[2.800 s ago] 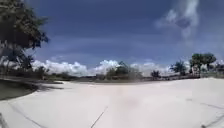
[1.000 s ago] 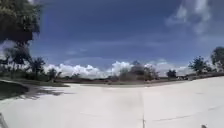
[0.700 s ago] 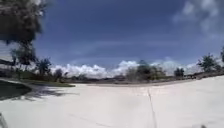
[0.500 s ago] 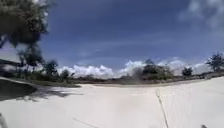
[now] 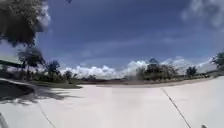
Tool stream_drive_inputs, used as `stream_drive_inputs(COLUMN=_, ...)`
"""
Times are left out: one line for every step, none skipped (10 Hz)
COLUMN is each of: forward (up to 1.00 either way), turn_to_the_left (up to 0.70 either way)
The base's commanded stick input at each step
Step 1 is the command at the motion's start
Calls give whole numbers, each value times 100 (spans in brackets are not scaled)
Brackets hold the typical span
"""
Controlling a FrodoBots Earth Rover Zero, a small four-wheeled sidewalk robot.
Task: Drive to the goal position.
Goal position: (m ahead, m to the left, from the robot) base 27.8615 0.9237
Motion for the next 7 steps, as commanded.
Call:
stream_drive_inputs(forward=85, turn_to_the_left=4)
stream_drive_inputs(forward=85, turn_to_the_left=14)
stream_drive_inputs(forward=85, turn_to_the_left=38)
stream_drive_inputs(forward=85, turn_to_the_left=38)
stream_drive_inputs(forward=85, turn_to_the_left=38)
stream_drive_inputs(forward=85, turn_to_the_left=38)
stream_drive_inputs(forward=85, turn_to_the_left=38)
